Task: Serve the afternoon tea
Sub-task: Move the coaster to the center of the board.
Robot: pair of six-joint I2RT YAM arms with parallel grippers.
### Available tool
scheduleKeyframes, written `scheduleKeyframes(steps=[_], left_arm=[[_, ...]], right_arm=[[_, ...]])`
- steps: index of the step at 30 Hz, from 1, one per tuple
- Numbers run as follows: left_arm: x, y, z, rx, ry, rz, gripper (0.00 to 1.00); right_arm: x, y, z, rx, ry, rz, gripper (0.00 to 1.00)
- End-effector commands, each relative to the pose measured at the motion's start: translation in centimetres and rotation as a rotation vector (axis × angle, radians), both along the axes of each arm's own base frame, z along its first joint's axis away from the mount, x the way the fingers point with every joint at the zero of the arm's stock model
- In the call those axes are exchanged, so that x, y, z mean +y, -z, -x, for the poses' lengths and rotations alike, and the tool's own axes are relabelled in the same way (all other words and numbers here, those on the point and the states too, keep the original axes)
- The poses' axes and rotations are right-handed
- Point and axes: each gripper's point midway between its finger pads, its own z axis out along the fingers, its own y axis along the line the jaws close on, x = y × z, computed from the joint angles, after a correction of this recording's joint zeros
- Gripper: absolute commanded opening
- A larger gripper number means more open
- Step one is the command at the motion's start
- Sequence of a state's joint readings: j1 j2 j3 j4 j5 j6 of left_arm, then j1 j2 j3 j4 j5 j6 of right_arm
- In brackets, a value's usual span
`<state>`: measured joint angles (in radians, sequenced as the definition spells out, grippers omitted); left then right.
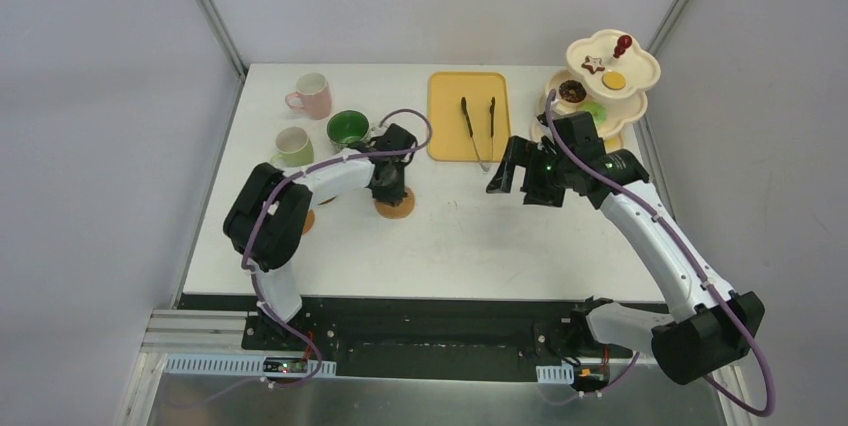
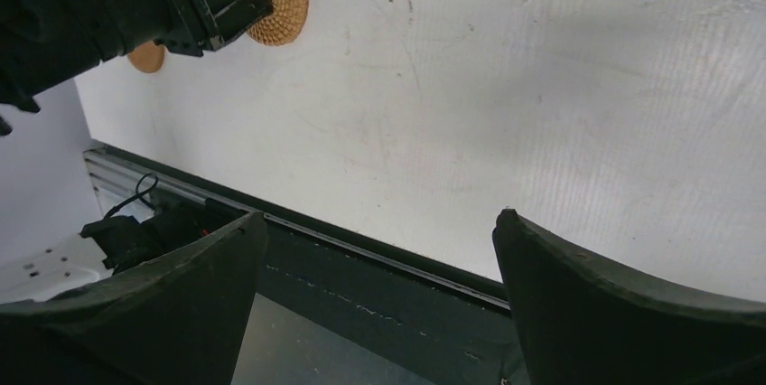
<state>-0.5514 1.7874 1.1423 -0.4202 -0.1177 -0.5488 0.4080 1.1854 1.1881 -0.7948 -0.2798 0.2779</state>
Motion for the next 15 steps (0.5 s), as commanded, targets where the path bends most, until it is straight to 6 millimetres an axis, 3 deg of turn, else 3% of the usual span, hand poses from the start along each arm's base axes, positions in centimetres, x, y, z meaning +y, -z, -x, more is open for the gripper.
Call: scheduleKeyframes(steps=[1,4,7,9,12,15], left_arm=[[-10.3,1.8,6.5,0.204,0.297,0.199,0.15],[-12.6,-1.5,5.7,0.16,0.344,0.226,0.26],[-12.3,-6.2,4.0,0.079,0.349,0.242,0.5],[-11.0,-9.4,3.5,0.044,0.34,0.247,0.58],[-7.8,-13.0,3.7,0.006,0.295,0.243,0.6],[-4.4,-16.1,4.4,-0.071,0.236,0.253,0.6]], right_arm=[[-2.0,2.1,-1.1,0.009,0.128,0.081,1.0],[-2.5,3.7,-0.6,0.057,0.182,0.097,1.0],[-2.3,5.1,-0.3,0.091,0.195,0.086,1.0],[-2.1,6.7,-0.2,0.123,0.195,0.095,1.0],[-2.1,9.1,-0.1,0.192,0.209,0.14,0.97],[-0.1,11.1,-0.1,0.21,0.147,0.194,0.89]])
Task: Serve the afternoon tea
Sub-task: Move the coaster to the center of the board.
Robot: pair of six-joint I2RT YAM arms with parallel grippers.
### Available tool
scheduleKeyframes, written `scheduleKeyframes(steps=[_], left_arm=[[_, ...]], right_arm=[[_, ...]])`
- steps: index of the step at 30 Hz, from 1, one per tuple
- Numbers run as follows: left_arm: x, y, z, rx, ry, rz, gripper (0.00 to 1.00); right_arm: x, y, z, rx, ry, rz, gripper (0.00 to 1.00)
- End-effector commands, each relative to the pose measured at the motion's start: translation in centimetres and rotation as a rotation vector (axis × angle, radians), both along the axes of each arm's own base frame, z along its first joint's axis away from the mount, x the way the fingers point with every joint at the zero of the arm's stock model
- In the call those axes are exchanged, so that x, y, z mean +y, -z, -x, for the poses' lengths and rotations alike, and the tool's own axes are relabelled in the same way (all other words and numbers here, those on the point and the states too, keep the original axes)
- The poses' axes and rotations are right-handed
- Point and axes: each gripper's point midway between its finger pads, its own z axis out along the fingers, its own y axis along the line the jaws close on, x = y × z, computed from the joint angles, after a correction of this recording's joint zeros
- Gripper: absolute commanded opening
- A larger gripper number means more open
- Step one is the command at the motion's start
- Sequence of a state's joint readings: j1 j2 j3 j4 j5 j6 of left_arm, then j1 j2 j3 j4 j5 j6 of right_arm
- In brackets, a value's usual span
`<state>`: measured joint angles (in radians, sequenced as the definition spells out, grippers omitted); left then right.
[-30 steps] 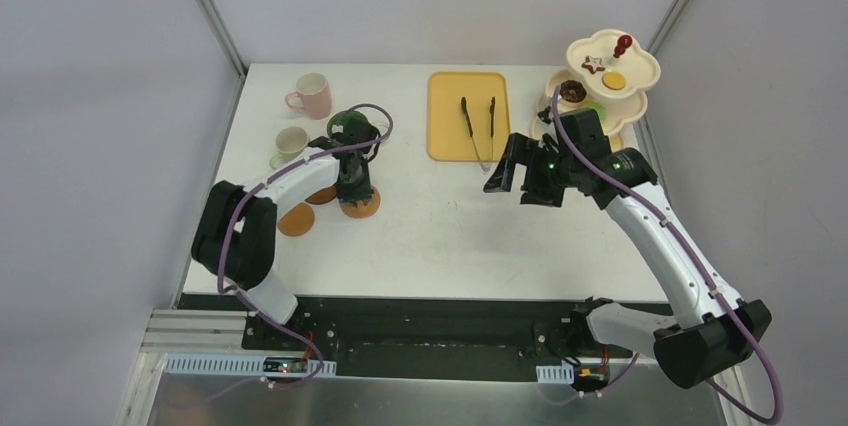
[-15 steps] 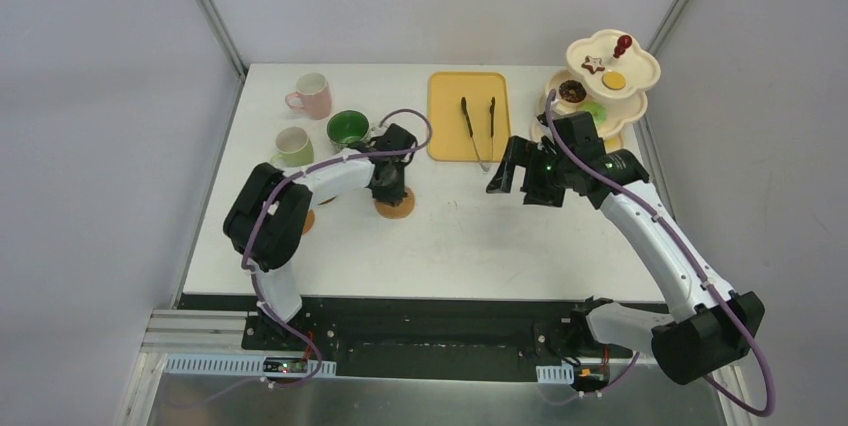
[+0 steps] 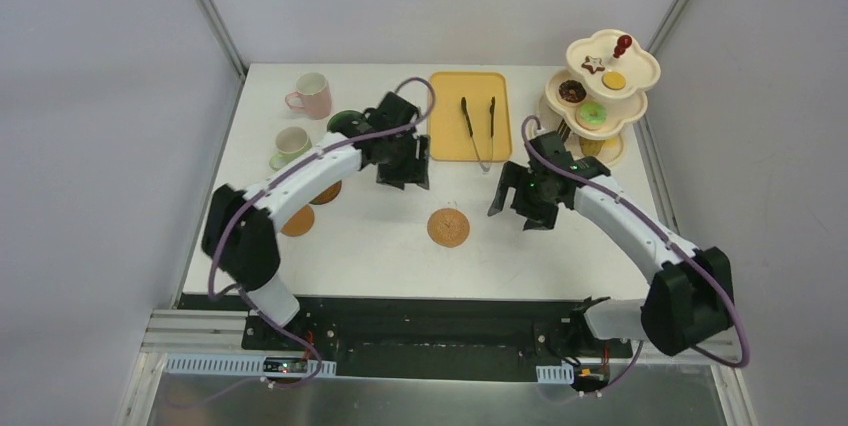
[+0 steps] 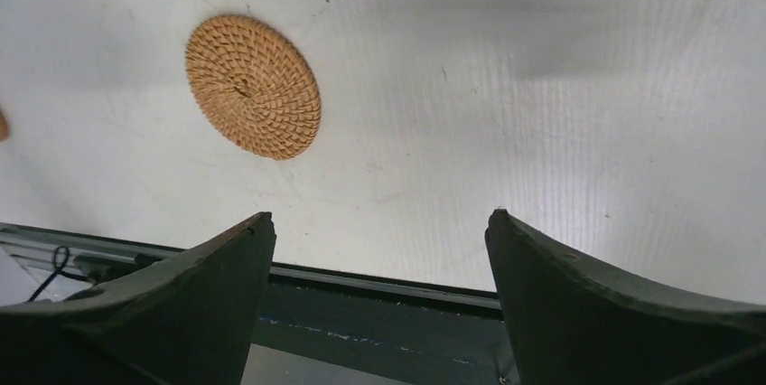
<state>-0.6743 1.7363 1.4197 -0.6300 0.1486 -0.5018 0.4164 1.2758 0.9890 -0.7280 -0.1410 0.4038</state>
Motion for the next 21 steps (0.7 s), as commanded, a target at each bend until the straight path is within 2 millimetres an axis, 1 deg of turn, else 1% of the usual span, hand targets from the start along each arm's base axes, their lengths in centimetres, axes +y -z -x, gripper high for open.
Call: scheduleKeyframes(steps=[1,3,4,5,6,9,11,13,15,16,18,21], left_arm=[[6.1,-7.4,1.8,-0.115,-0.088,0.027,0.6],[8.3,-8.7,2.2,-0.146,-0.154,0.055,0.59],[9.1,-9.6,2.2,-0.169,-0.185,0.07,0.6],[10.0,-10.3,2.2,-0.193,-0.213,0.076,0.6],[10.8,-11.0,2.1,-0.221,-0.237,0.071,0.61],[12.9,-12.9,2.0,-0.317,-0.289,0.033,0.64],[14.1,-13.9,2.0,-0.365,-0.311,0.008,0.65],[15.0,-14.8,2.0,-0.403,-0.322,-0.01,0.66],[15.6,-15.3,2.0,-0.428,-0.329,-0.03,0.67],[15.7,-15.5,2.0,-0.437,-0.331,-0.034,0.68],[15.9,-15.8,2.0,-0.446,-0.331,-0.04,0.69],[15.9,-15.8,1.9,-0.447,-0.327,-0.04,0.69]], right_arm=[[2.9,2.5,-0.7,0.011,-0.059,0.071,0.88],[5.0,3.7,-0.7,0.03,-0.107,0.122,0.83],[6.1,4.3,-0.7,0.047,-0.111,0.133,0.74],[7.2,4.8,-0.8,0.063,-0.122,0.14,0.7],[8.5,4.9,-1.0,0.062,-0.137,0.138,0.69],[10.6,5.5,-1.9,0.018,-0.181,0.221,0.68],[12.1,5.6,-2.1,-0.007,-0.222,0.244,0.64],[13.0,6.0,-2.5,-0.021,-0.234,0.258,0.61],[13.4,6.8,-2.8,-0.017,-0.238,0.276,0.52],[13.2,7.2,-3.0,-0.013,-0.228,0.295,0.49],[12.8,8.4,-3.0,0.004,-0.205,0.326,0.44],[11.7,9.7,-2.6,0.025,-0.169,0.365,0.42]])
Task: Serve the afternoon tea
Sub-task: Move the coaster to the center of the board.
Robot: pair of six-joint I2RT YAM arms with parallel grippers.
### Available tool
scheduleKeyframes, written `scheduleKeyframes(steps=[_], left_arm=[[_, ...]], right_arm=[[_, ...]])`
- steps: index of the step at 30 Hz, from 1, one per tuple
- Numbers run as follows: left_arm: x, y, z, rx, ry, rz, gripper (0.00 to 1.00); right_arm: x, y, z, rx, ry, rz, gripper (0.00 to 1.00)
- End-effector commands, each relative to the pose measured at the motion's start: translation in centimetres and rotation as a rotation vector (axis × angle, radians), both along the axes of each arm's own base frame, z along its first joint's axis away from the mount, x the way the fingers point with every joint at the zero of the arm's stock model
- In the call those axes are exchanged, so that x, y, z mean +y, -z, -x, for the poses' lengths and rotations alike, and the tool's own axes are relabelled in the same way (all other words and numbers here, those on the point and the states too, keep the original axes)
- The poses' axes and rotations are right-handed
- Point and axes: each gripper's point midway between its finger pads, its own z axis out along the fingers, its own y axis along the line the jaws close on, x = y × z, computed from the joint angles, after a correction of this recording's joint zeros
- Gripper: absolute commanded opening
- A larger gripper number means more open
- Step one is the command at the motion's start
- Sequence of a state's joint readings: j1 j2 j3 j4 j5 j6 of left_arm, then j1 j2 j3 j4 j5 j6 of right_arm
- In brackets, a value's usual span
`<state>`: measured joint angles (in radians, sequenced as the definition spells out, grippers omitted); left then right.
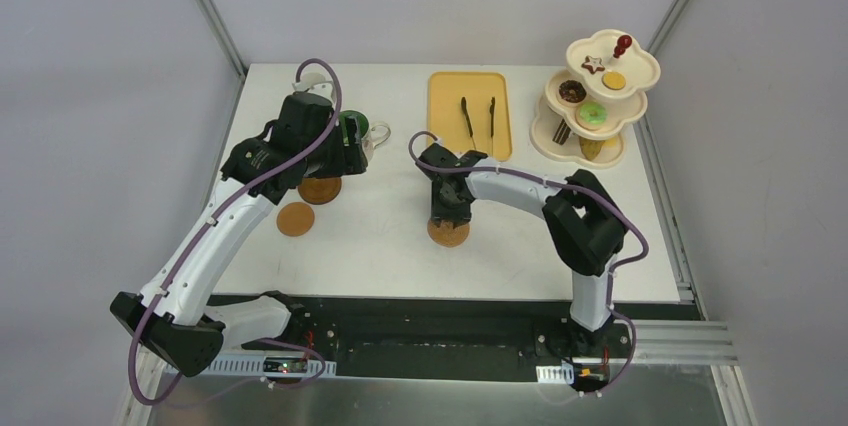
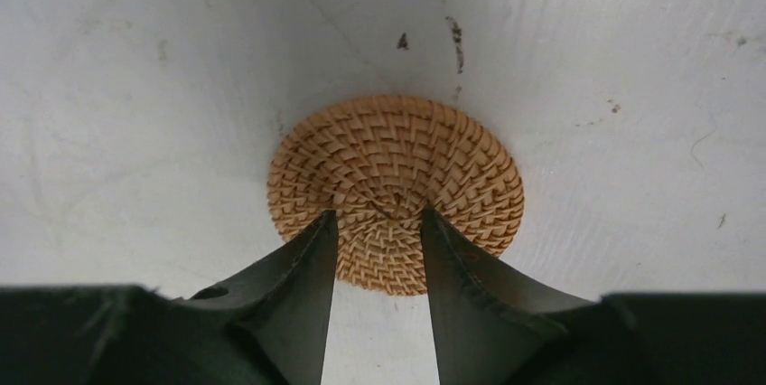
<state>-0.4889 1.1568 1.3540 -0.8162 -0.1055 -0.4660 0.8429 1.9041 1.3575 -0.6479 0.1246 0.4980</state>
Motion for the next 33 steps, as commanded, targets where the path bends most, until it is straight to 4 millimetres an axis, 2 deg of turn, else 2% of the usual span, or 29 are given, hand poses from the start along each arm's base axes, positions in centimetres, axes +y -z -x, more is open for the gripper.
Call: scheduleKeyframes(steps=[1,3,6,9,15,18,22,24,26,29,33], left_arm=[[1.1,-1.3,-0.1,-0.044,-0.016,-0.034,0.7],[1.0,-1.2,-0.2,-0.04,-0.013,-0.033,0.7],[0.9,-1.0,-0.2,-0.037,-0.013,-0.027,0.7],[0.7,-1.1,-0.2,-0.039,-0.006,-0.017,0.7],[0.3,-1.3,-0.4,-0.039,0.004,-0.009,0.7],[0.1,-1.5,-0.4,-0.041,0.023,-0.005,0.69],[0.1,-1.5,-0.3,-0.035,0.031,-0.01,0.7],[0.0,-1.5,-0.1,-0.032,0.035,-0.007,0.7],[-0.1,-1.4,-0.1,-0.025,0.037,-0.003,0.7],[-0.2,-1.3,-0.1,-0.02,0.04,0.004,0.7],[-0.8,-0.9,-0.3,-0.001,0.047,0.02,0.7]], right_arm=[[-2.4,1.5,-0.3,-0.021,0.085,0.103,0.42],[-4.4,1.8,-0.3,-0.041,0.121,0.156,0.42],[-8.5,2.3,-0.7,-0.021,0.241,0.178,0.42],[-13.6,2.5,-1.3,0.007,0.416,0.184,0.42],[-22.6,2.0,-2.4,-0.011,0.72,0.181,0.42],[-26.4,1.7,-3.3,-0.034,0.827,0.18,0.42],[-30.4,1.5,-5.3,-0.062,0.91,0.138,0.44],[-32.0,1.5,-6.8,-0.072,0.913,0.115,0.45],[-32.6,1.6,-8.2,-0.071,0.865,0.071,0.47],[-32.4,1.3,-9.6,-0.075,0.781,0.052,0.49],[-31.1,1.2,-10.9,-0.084,0.715,-0.025,0.52]])
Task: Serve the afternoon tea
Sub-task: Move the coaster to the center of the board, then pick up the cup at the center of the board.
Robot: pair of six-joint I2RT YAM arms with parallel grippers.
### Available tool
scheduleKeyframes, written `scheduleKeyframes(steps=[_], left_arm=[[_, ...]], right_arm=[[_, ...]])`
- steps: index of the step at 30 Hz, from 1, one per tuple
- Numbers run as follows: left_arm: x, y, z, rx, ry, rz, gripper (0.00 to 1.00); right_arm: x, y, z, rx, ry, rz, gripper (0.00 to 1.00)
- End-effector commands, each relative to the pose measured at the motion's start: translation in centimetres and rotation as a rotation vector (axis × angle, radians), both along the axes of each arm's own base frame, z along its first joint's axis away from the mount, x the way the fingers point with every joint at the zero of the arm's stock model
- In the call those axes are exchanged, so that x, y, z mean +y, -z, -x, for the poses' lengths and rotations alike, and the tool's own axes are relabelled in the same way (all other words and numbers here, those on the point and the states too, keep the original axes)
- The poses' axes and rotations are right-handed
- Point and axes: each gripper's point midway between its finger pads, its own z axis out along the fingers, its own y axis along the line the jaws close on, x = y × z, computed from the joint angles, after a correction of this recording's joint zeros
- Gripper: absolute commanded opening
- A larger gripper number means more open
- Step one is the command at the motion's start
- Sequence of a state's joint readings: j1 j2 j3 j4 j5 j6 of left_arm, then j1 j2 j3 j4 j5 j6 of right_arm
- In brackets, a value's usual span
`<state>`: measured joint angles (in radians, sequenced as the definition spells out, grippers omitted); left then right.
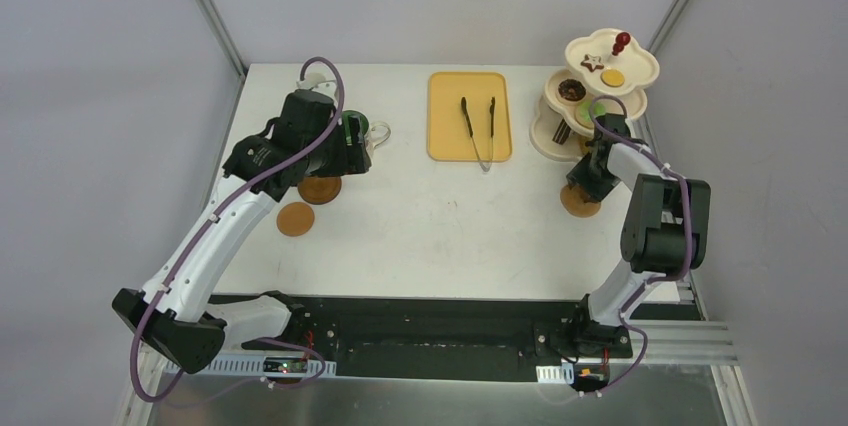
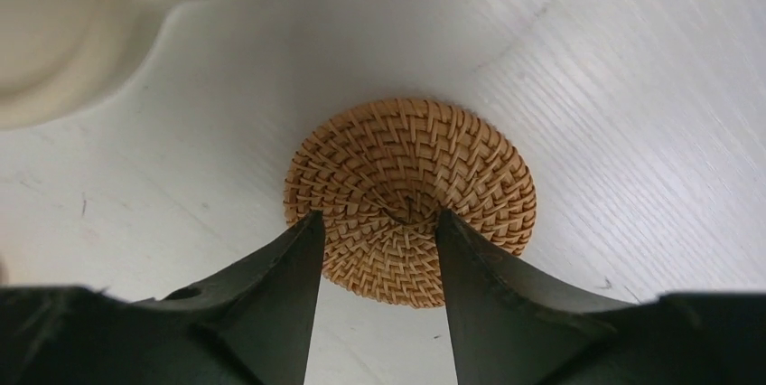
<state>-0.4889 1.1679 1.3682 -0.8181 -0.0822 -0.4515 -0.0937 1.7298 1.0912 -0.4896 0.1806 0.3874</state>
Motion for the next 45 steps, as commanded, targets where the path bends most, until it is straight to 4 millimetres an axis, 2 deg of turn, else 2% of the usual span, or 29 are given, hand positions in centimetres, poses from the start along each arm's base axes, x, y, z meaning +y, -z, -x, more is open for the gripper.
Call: scheduleKeyframes(steps=[1,6,8,11,13,15,18,21,24,27,29,33,38,40,45], left_arm=[[-0.6,-0.7,-0.3,0.0,0.024,0.023,0.7],[-1.2,-0.2,-0.7,0.029,0.033,0.034,0.72],[-1.2,-0.2,-0.9,0.035,0.033,0.034,0.72],[-1.0,-0.5,-1.4,0.027,0.021,0.024,0.73],[-0.9,-0.5,-1.7,0.026,0.012,0.029,0.73],[-1.1,-0.2,-2.0,0.032,0.012,0.038,0.73],[-1.3,0.5,-2.6,0.054,-0.005,0.053,0.72],[-0.5,1.5,-3.7,0.101,-0.079,0.104,0.71],[1.6,2.3,-5.3,0.122,-0.226,0.107,0.76],[4.2,3.8,-7.0,0.161,-0.416,0.072,0.88],[5.2,5.1,-7.8,0.222,-0.526,0.095,0.85],[6.2,7.2,-9.8,0.289,-0.678,0.101,0.81],[6.7,9.6,-12.5,0.328,-0.806,0.083,0.76],[6.8,10.4,-13.7,0.336,-0.841,0.068,0.73],[6.9,13.5,-14.7,0.388,-0.911,0.028,0.65]], right_arm=[[1.9,0.4,-1.9,-0.037,-0.139,-0.079,0.53],[2.2,0.0,-3.1,-0.047,-0.15,-0.104,0.54],[1.8,-1.0,-2.3,-0.032,-0.12,-0.085,0.55],[1.5,-3.8,-1.3,-0.109,-0.118,-0.054,0.6],[1.0,-6.4,-0.9,-0.186,-0.115,-0.015,0.66],[1.0,-7.7,-0.5,-0.226,-0.115,-0.013,0.69],[1.9,-8.1,0.8,-0.216,-0.124,-0.057,0.7],[3.0,-8.2,2.4,-0.2,-0.136,-0.11,0.7],[6.6,-9.4,3.7,-0.242,-0.234,-0.267,0.72],[9.7,-11.1,4.7,-0.298,-0.334,-0.337,0.76],[12.1,-12.3,5.6,-0.328,-0.42,-0.364,0.8],[15.0,-13.8,7.0,-0.348,-0.522,-0.405,0.83],[15.7,-14.4,8.3,-0.338,-0.576,-0.395,0.84],[15.4,-14.8,8.7,-0.341,-0.598,-0.376,0.84],[14.2,-15.6,9.4,-0.326,-0.64,-0.296,0.84]])
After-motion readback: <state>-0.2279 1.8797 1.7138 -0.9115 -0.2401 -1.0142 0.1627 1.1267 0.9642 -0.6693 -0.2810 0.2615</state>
